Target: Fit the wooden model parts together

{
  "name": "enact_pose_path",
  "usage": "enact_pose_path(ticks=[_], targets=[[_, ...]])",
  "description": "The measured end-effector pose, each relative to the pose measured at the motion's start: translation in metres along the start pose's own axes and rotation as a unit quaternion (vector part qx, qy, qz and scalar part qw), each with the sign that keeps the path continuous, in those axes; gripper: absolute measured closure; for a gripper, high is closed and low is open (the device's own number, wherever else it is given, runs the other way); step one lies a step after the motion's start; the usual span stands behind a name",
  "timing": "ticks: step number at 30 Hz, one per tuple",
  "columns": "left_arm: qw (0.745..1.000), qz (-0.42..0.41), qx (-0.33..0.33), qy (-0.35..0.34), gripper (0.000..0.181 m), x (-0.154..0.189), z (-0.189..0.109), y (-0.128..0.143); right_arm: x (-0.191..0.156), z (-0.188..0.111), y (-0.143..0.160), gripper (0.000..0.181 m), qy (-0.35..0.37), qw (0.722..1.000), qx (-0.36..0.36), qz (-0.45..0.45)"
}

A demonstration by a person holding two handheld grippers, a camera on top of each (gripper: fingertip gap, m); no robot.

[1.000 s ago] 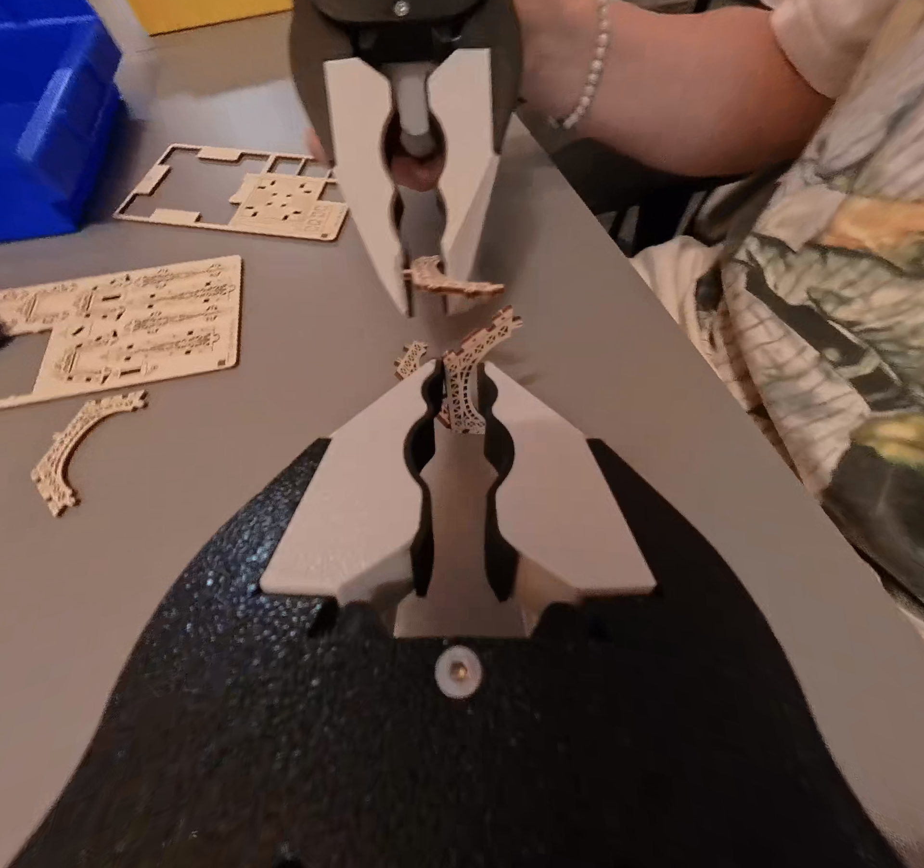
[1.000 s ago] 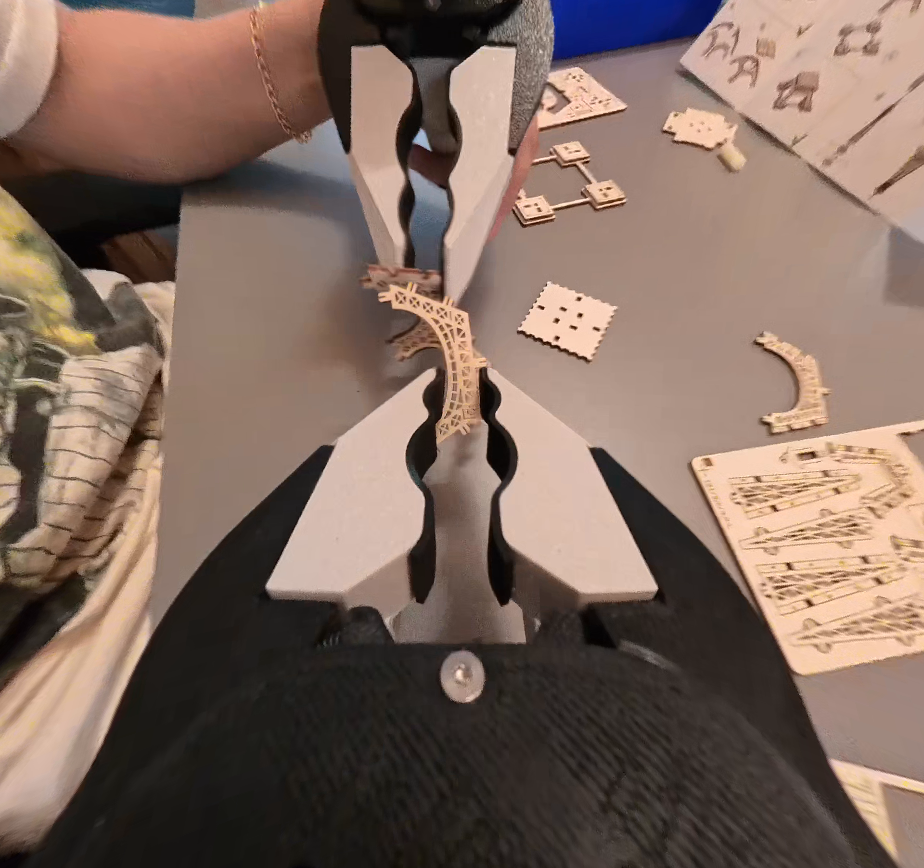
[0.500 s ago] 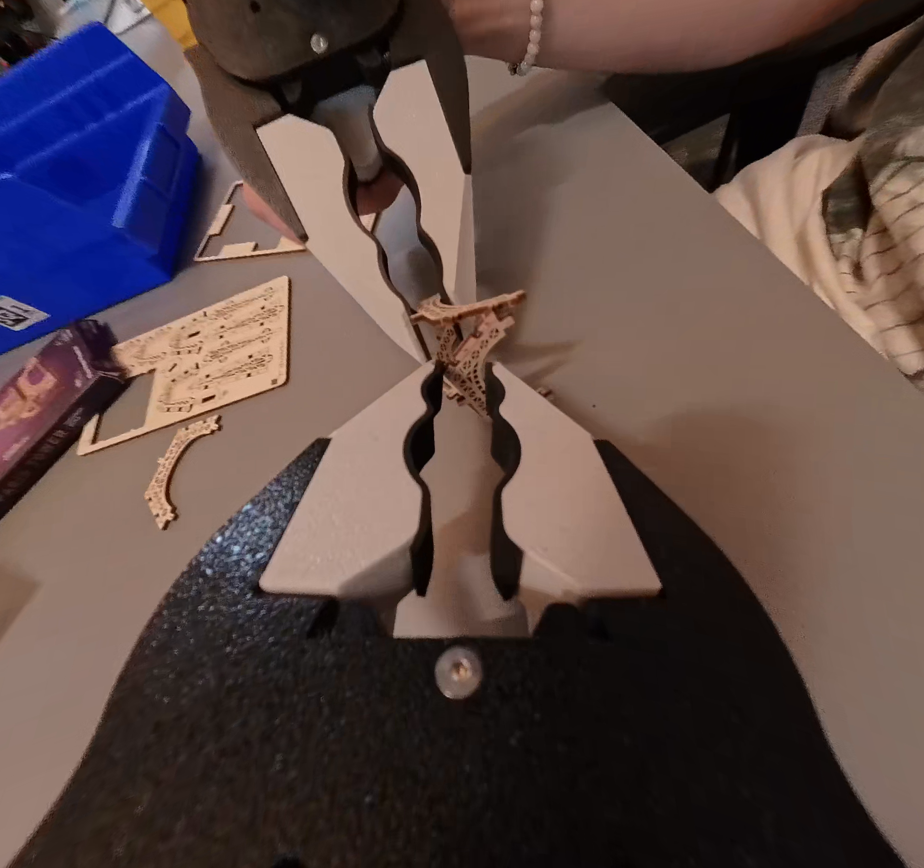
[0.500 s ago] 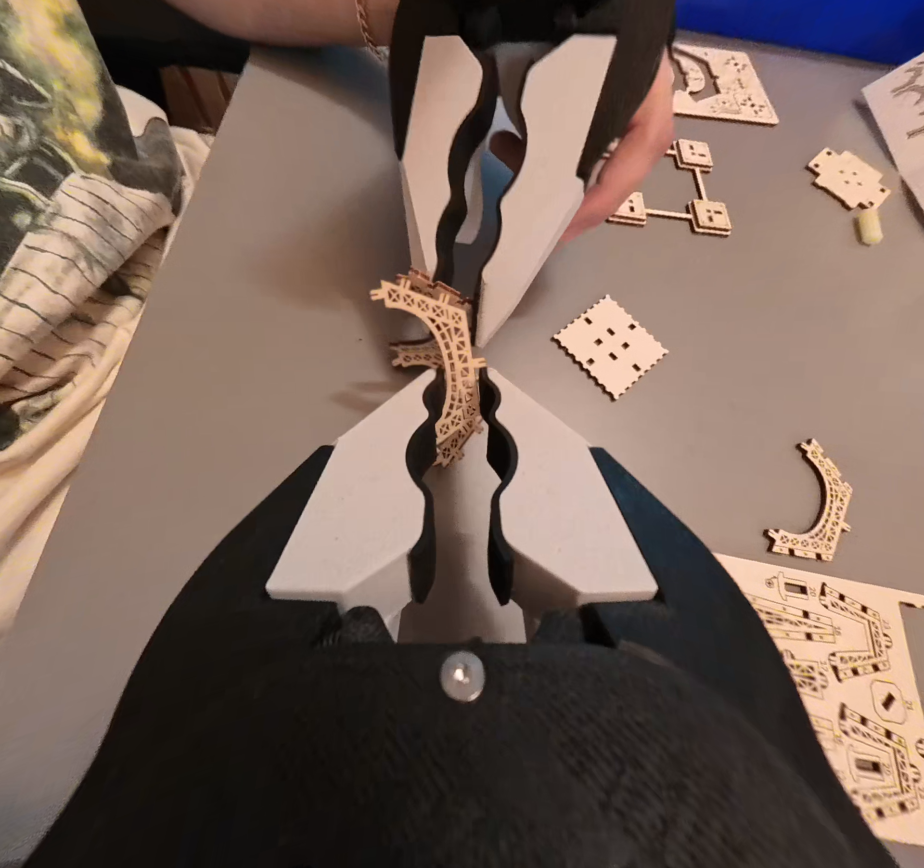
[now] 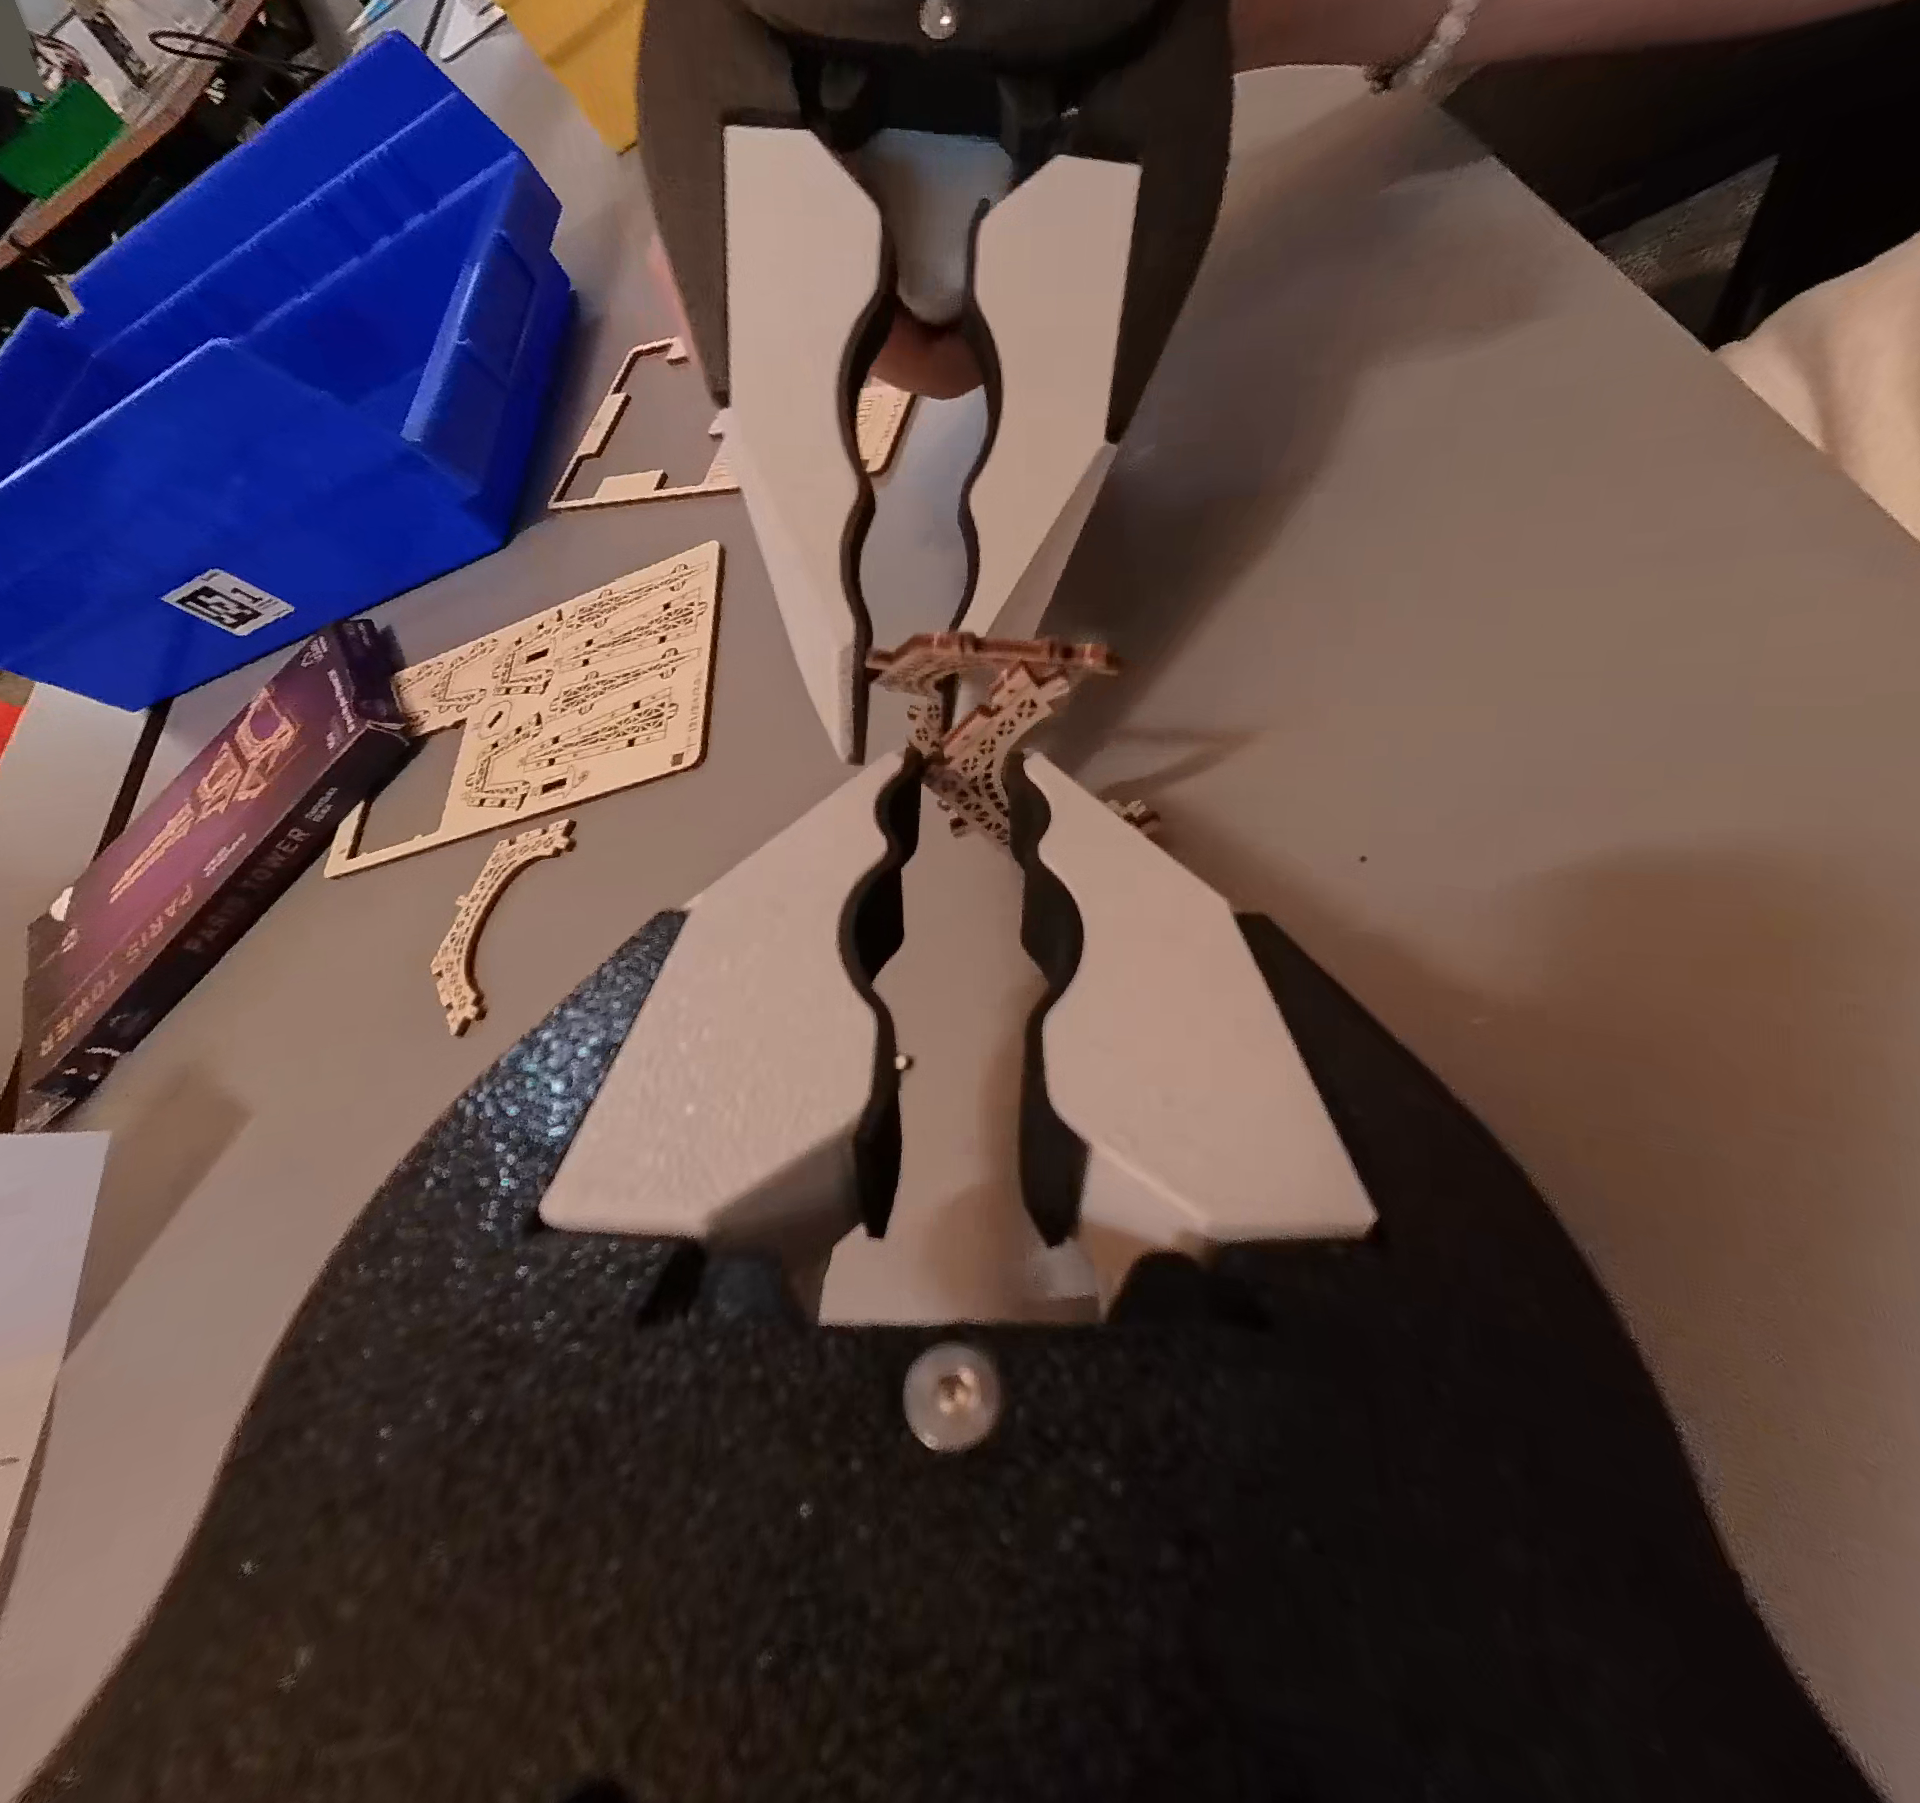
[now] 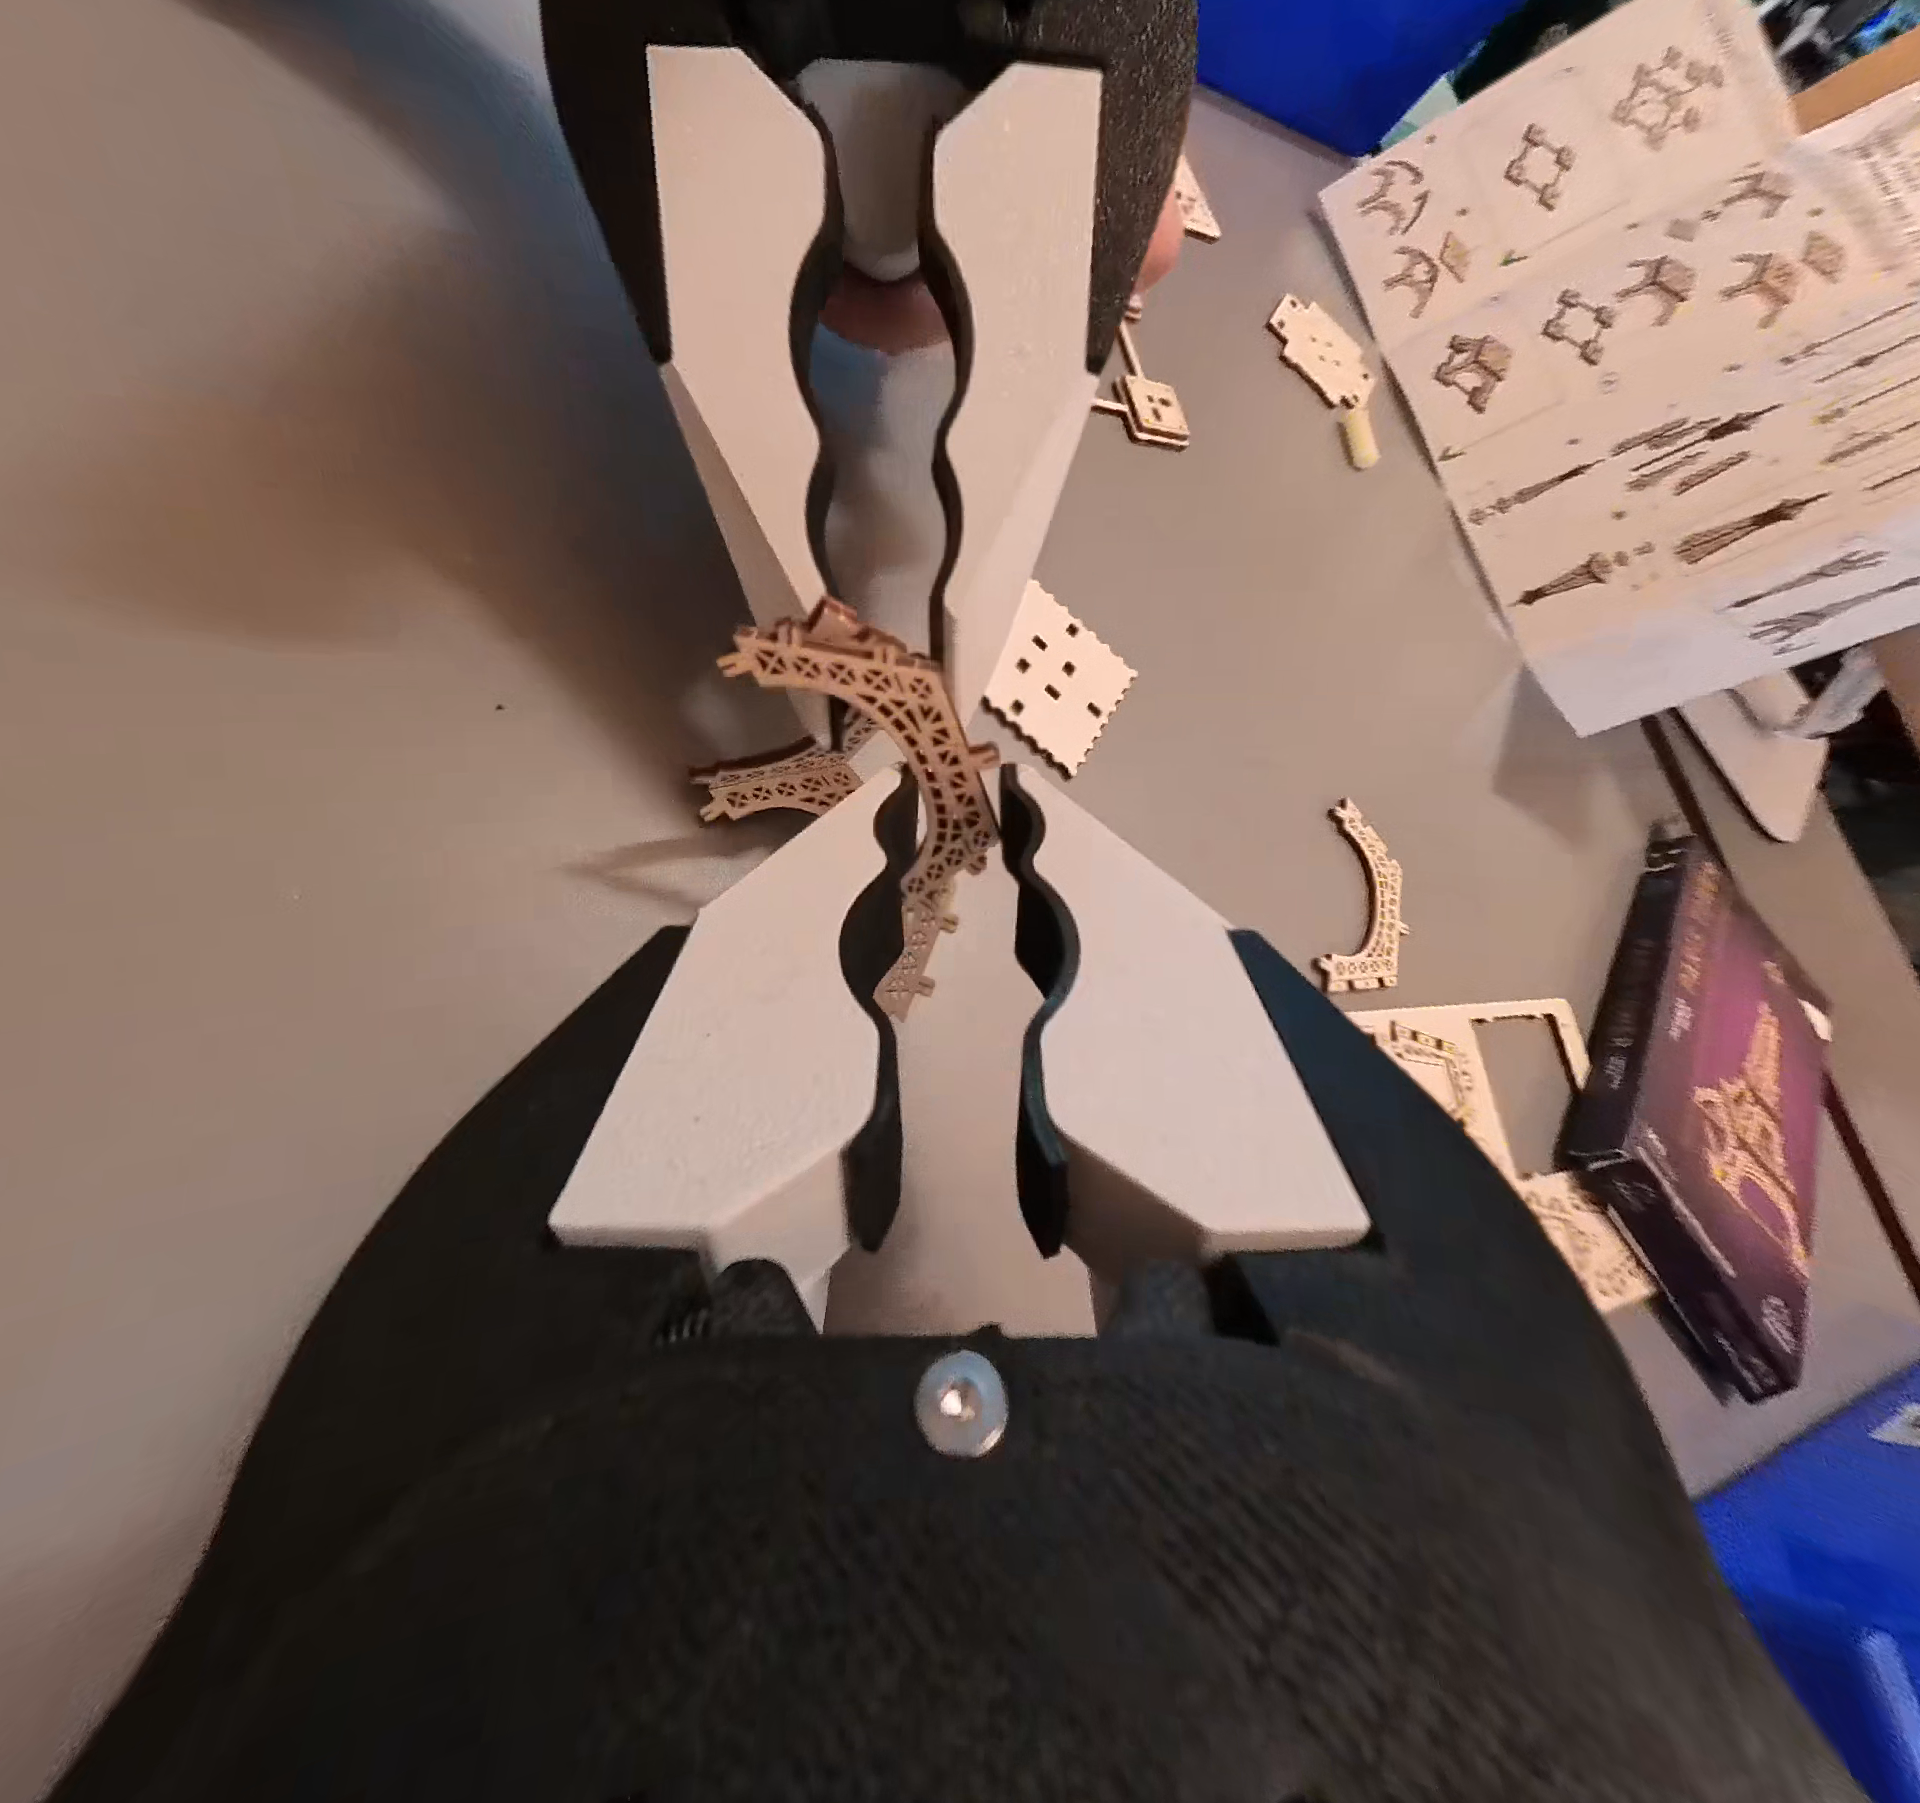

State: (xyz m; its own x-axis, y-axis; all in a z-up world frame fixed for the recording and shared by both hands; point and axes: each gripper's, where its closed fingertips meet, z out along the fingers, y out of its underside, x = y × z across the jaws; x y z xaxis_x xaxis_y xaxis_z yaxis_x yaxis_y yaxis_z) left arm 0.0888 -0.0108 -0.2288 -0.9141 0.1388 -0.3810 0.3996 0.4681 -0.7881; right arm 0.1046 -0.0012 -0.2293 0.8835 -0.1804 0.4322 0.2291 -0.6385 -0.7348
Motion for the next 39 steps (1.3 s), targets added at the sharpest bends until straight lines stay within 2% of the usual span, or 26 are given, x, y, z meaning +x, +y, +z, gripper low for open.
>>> enact_pose_path(ticks=[6, 11, 13, 15, 20, 23, 25, 28, 33, 36, 39], targets=[[1.0, -0.003, -0.006, -0.009, 0.168, -0.003, -0.001, 0.001, 0.017, -0.006, -0.001, 0.17, 0.115, 0.992, -0.001, -0.049], [0.996, 0.052, -0.03, -0.061, 0.166, -0.012, -0.001, 0.004, 0.014, -0.01, 0.013, 0.17, 0.08, 0.995, -0.052, -0.03], [0.995, 0.055, -0.051, -0.059, 0.154, -0.01, 0.002, 0.01, 0.007, -0.013, 0.024, 0.171, 0.03, 0.995, -0.091, 0.0], [0.997, 0.042, -0.05, -0.038, 0.142, -0.003, 0.002, 0.01, 0.006, -0.016, 0.029, 0.171, 0.01, 0.993, -0.115, 0.008], [0.999, 0.023, 0.017, -0.023, 0.112, -0.002, -0.019, -0.018, -0.009, -0.022, 0.023, 0.171, -0.067, 0.992, -0.102, 0.033], [0.992, 0.087, 0.066, -0.07, 0.136, -0.008, -0.032, -0.045, -0.022, -0.029, 0.009, 0.17, -0.136, 0.986, -0.071, 0.065], [0.983, 0.135, 0.074, -0.099, 0.147, -0.007, -0.033, -0.059, -0.031, -0.031, -0.002, 0.17, -0.18, 0.979, -0.056, 0.076], [0.983, 0.159, 0.059, -0.074, 0.145, 0.006, -0.025, -0.065, -0.037, -0.033, -0.012, 0.17, -0.216, 0.972, -0.049, 0.075], [0.983, 0.172, 0.045, -0.039, 0.169, 0.02, -0.021, -0.063, -0.038, -0.035, -0.026, 0.171, -0.237, 0.967, -0.018, 0.088], [0.983, 0.174, 0.04, -0.04, 0.171, 0.019, -0.022, -0.06, -0.039, -0.034, -0.026, 0.17, -0.245, 0.965, -0.015, 0.091], [0.983, 0.171, 0.034, -0.055, 0.18, 0.012, -0.024, -0.058, -0.035, -0.033, -0.028, 0.17, -0.238, 0.966, -0.004, 0.097]])
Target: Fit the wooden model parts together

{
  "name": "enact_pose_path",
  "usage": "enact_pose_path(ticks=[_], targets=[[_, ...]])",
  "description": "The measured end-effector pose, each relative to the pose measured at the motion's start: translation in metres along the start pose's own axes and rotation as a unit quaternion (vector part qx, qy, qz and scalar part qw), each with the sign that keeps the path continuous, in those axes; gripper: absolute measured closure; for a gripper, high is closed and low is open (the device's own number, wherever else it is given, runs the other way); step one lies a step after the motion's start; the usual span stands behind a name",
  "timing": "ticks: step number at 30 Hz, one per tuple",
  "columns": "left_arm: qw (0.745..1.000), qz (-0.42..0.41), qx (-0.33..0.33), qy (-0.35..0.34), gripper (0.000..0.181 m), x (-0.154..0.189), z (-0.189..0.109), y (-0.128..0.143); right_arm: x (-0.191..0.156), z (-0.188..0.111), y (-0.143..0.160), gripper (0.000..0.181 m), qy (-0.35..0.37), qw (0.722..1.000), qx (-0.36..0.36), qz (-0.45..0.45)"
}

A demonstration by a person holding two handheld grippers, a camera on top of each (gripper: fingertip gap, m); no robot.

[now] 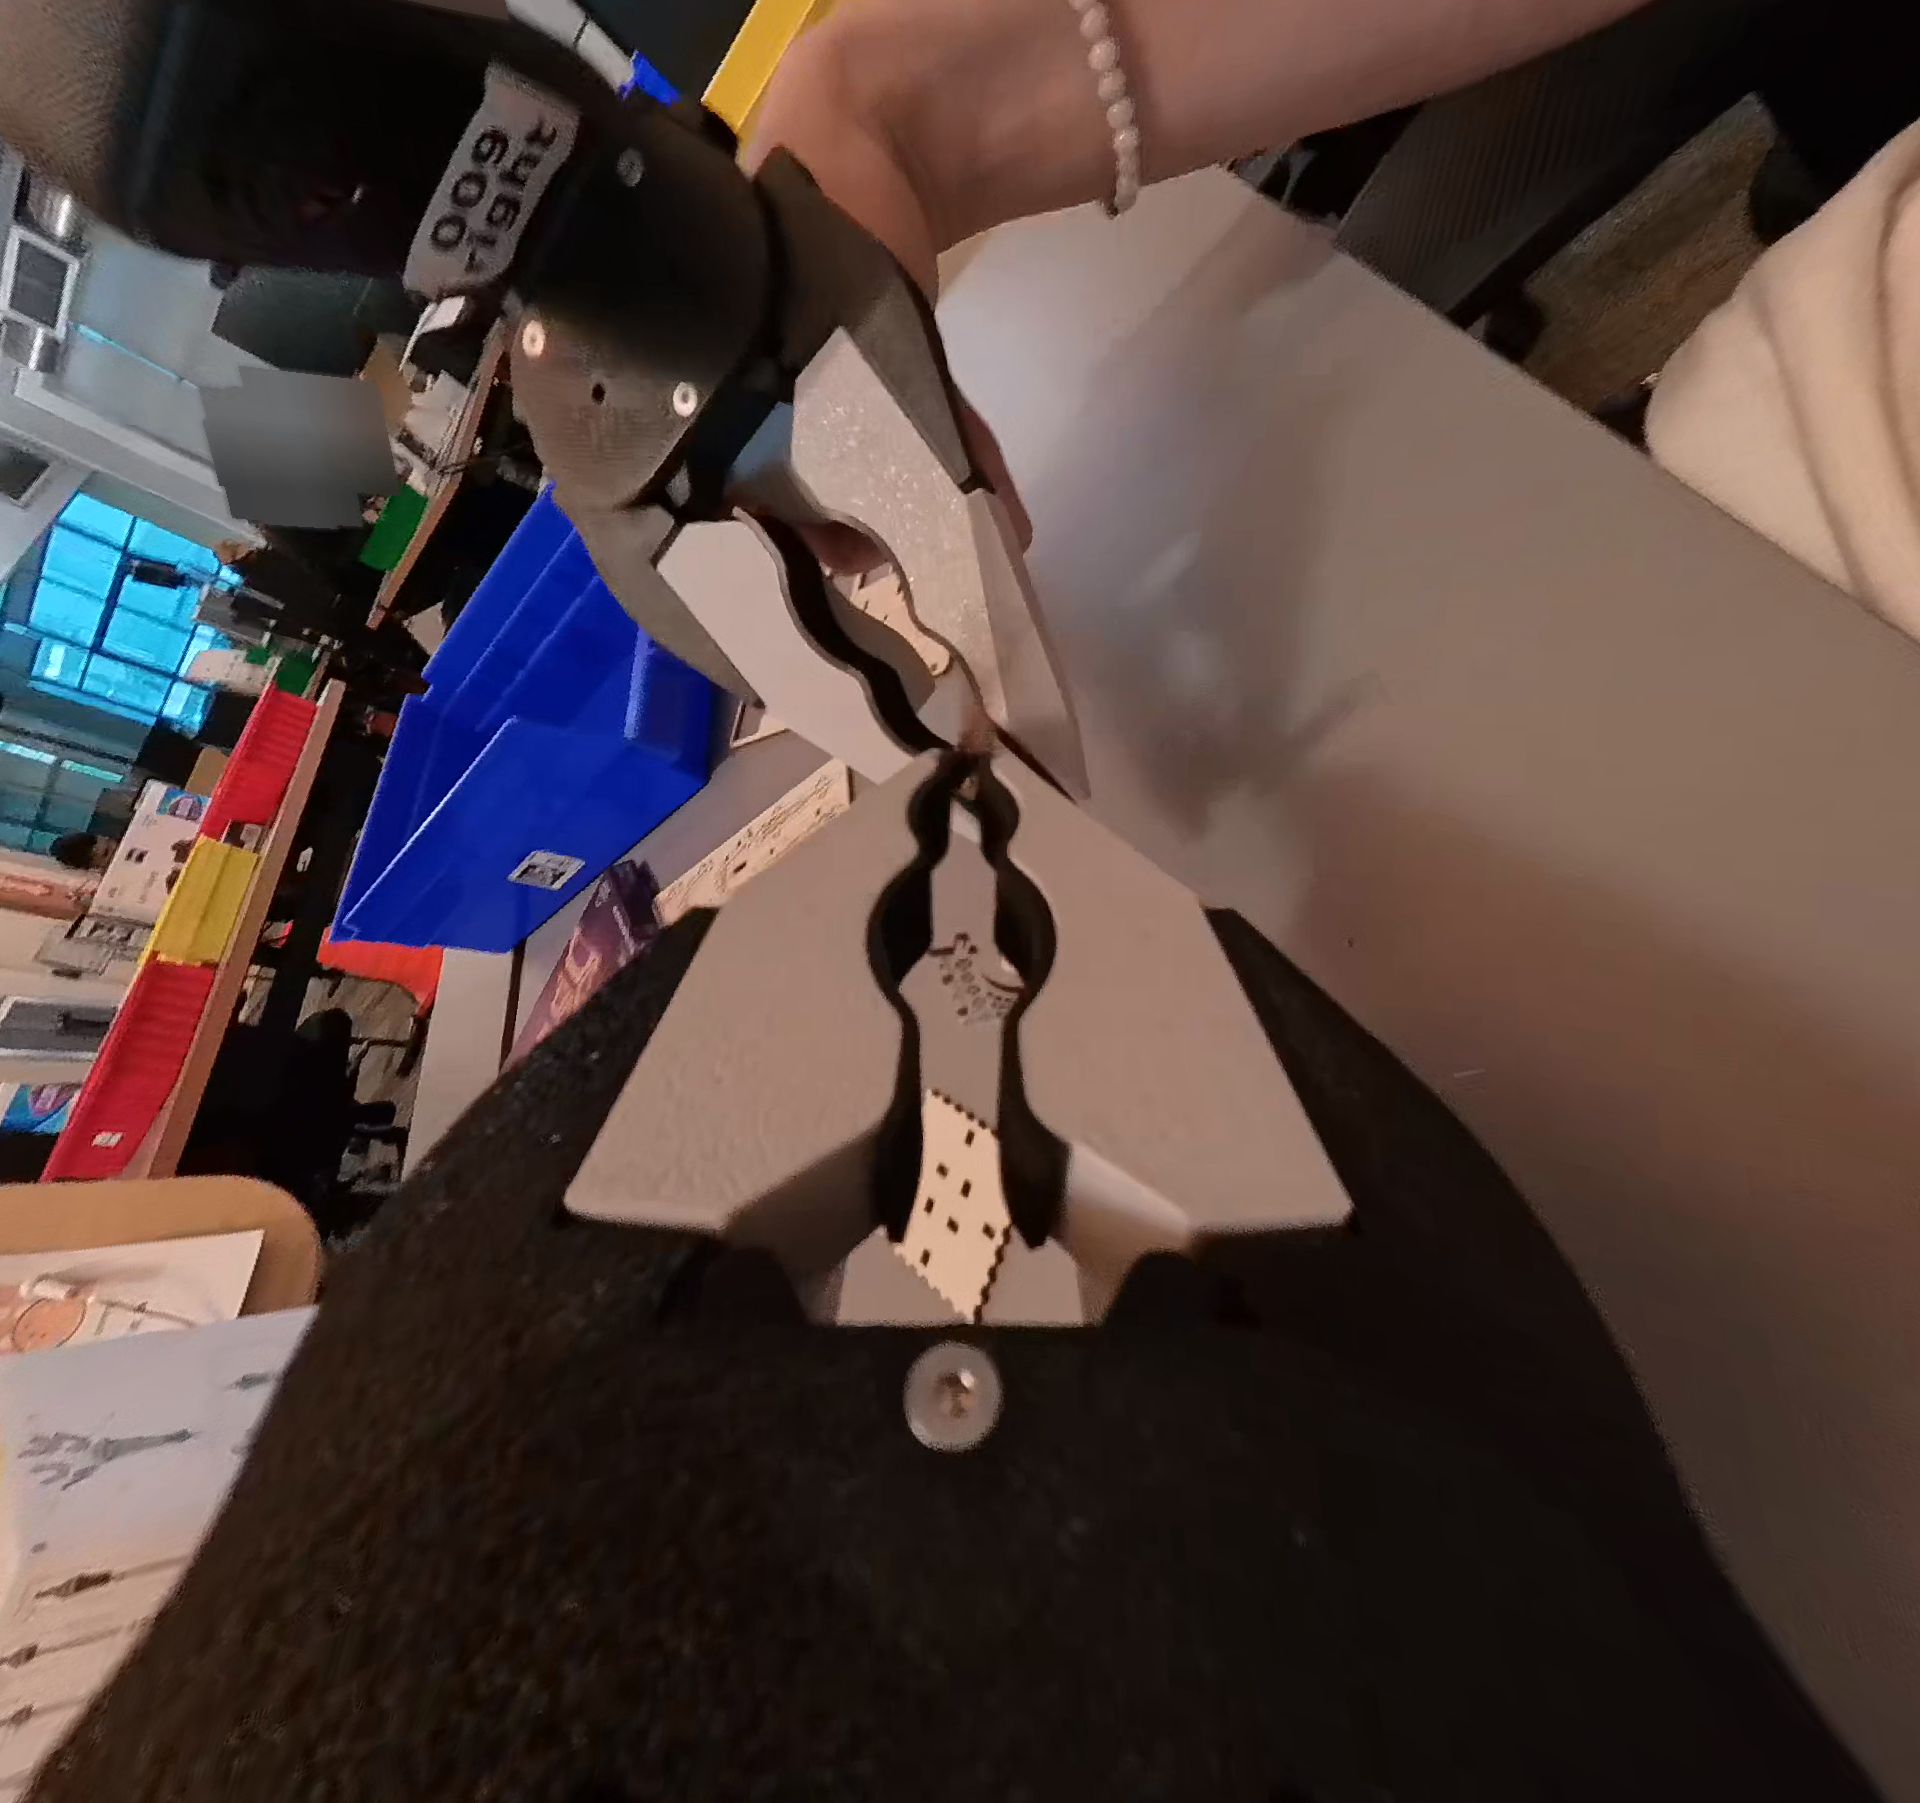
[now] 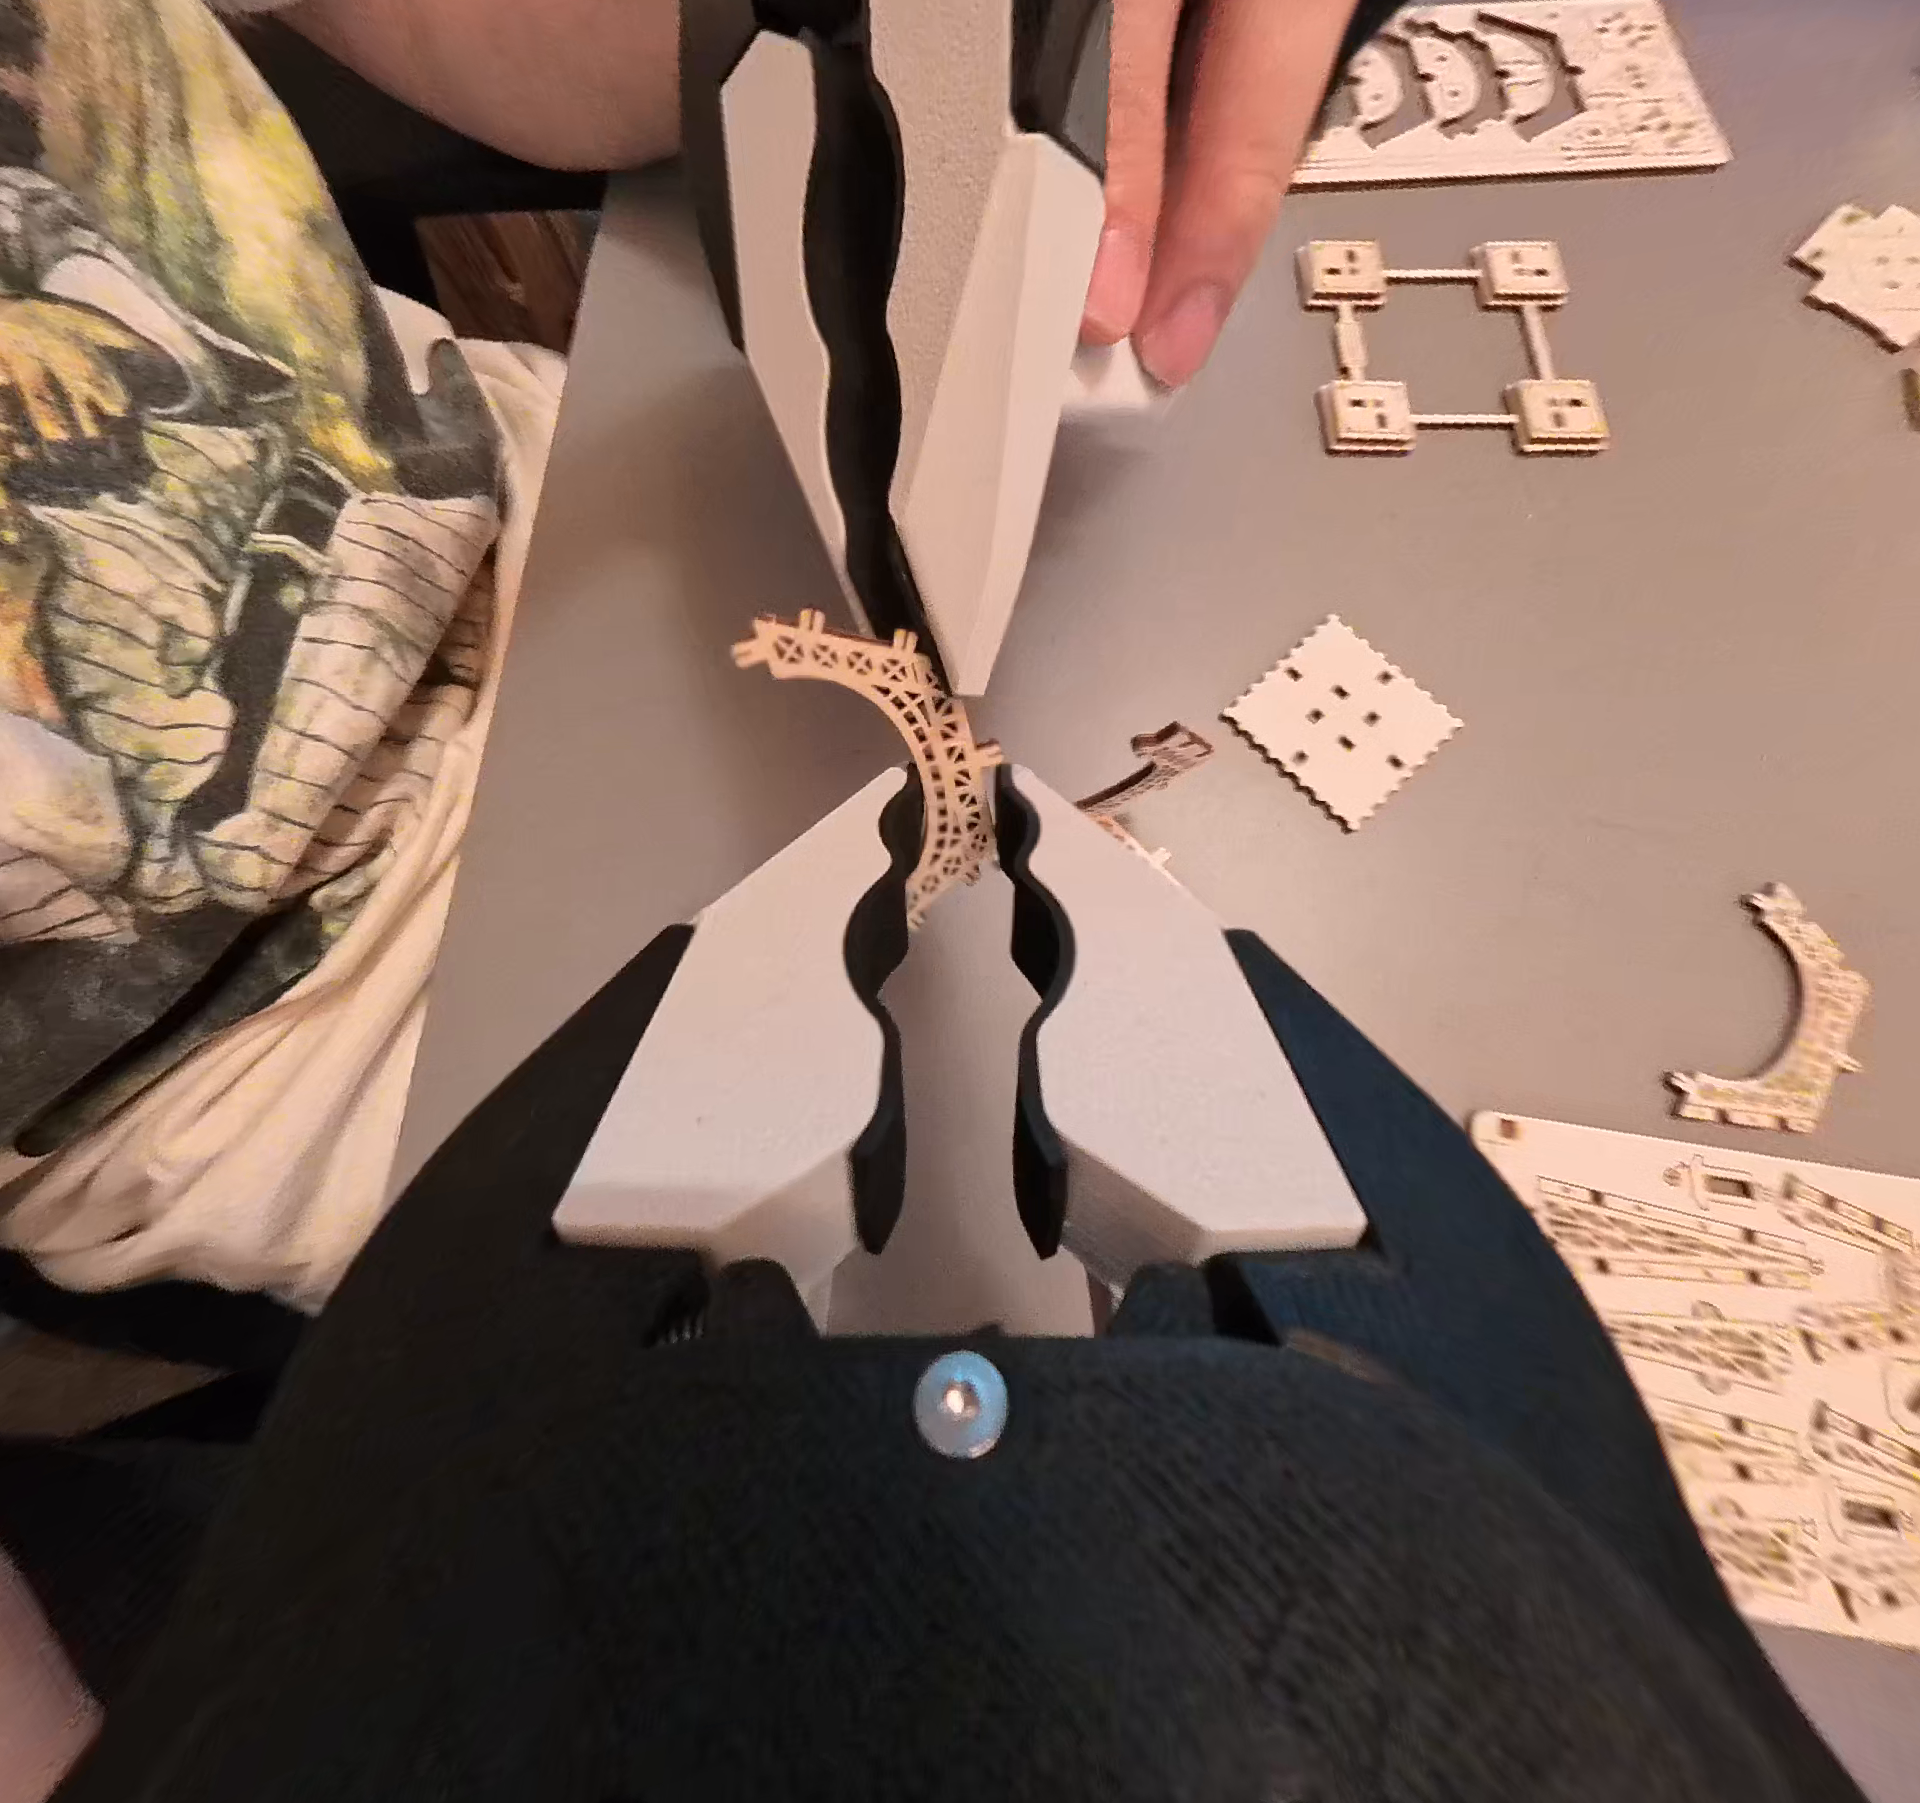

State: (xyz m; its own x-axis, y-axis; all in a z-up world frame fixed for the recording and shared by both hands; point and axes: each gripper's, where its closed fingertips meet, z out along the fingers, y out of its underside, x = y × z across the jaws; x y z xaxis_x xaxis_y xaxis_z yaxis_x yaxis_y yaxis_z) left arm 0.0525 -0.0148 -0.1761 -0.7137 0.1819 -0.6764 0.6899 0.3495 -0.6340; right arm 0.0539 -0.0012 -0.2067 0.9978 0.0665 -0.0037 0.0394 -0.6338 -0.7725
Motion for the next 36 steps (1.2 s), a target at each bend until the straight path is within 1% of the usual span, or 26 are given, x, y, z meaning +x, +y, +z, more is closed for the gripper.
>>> enact_pose_path(ticks=[1, 2, 3, 5, 7, 9, 11, 14, 16, 17, 19, 25, 28, 31, 32, 34, 36], targets=[[1.0, -0.003, -0.008, -0.012, 0.181, -0.004, 0.0, 0.004, 0.008, -0.001, 0.0, 0.165, 0.028, 1.0, 0.001, -0.004], [0.999, -0.006, -0.018, -0.03, 0.181, -0.011, -0.001, 0.008, 0.021, -0.003, 0.0, 0.16, 0.073, 0.997, 0.0, -0.013], [0.999, -0.01, -0.027, -0.043, 0.181, -0.016, -0.002, 0.014, 0.035, -0.007, 0.001, 0.155, 0.128, 0.992, -0.004, -0.023], [0.997, -0.028, -0.027, -0.07, 0.181, -0.026, -0.004, 0.019, 0.053, -0.016, 0.0, 0.146, 0.203, 0.978, -0.008, -0.046], [0.992, -0.057, -0.032, -0.104, 0.181, -0.038, -0.007, 0.028, 0.062, -0.023, -0.013, 0.136, 0.263, 0.961, 0.02, -0.078], [0.989, -0.089, -0.041, -0.113, 0.181, -0.043, -0.007, 0.038, 0.063, -0.022, -0.023, 0.14, 0.291, 0.949, 0.051, -0.107], [0.987, -0.111, -0.027, -0.111, 0.181, -0.043, -0.007, 0.038, 0.071, -0.025, -0.03, 0.156, 0.344, 0.926, 0.069, -0.138], [0.984, -0.129, -0.004, -0.121, 0.181, -0.048, -0.011, 0.037, 0.073, -0.023, -0.034, 0.163, 0.366, 0.914, 0.082, -0.156], [0.983, -0.137, 0.01, -0.118, 0.181, -0.048, -0.013, 0.037, 0.073, -0.023, -0.036, 0.163, 0.373, 0.908, 0.089, -0.166], [0.983, -0.14, 0.014, -0.118, 0.181, -0.049, -0.013, 0.037, 0.072, -0.022, -0.036, 0.166, 0.376, 0.906, 0.088, -0.174], [0.983, -0.147, 0.016, -0.113, 0.181, -0.048, -0.014, 0.039, 0.07, -0.019, -0.034, 0.173, 0.369, 0.907, 0.077, -0.186], [0.984, -0.145, 0.02, -0.105, 0.181, -0.045, -0.011, 0.04, 0.068, -0.016, -0.028, 0.175, 0.374, 0.901, 0.061, -0.212], [0.982, -0.157, 0.011, -0.101, 0.179, -0.042, -0.007, 0.046, 0.071, -0.015, -0.022, 0.181, 0.379, 0.899, 0.037, -0.216], [0.984, -0.154, -0.017, -0.088, 0.171, -0.038, -0.008, 0.056, 0.08, -0.018, -0.011, 0.181, 0.412, 0.88, -0.017, -0.234], [0.983, -0.164, -0.028, -0.075, 0.165, -0.034, -0.009, 0.06, 0.083, -0.019, -0.006, 0.181, 0.421, 0.873, -0.039, -0.245], [0.973, -0.225, -0.043, -0.029, 0.152, -0.021, -0.011, 0.065, 0.084, -0.014, 0.009, 0.181, 0.407, 0.873, -0.082, -0.255], [0.955, -0.292, -0.043, 0.005, 0.142, -0.009, -0.009, 0.066, 0.081, -0.009, 0.017, 0.181, 0.39, 0.877, -0.098, -0.264]])
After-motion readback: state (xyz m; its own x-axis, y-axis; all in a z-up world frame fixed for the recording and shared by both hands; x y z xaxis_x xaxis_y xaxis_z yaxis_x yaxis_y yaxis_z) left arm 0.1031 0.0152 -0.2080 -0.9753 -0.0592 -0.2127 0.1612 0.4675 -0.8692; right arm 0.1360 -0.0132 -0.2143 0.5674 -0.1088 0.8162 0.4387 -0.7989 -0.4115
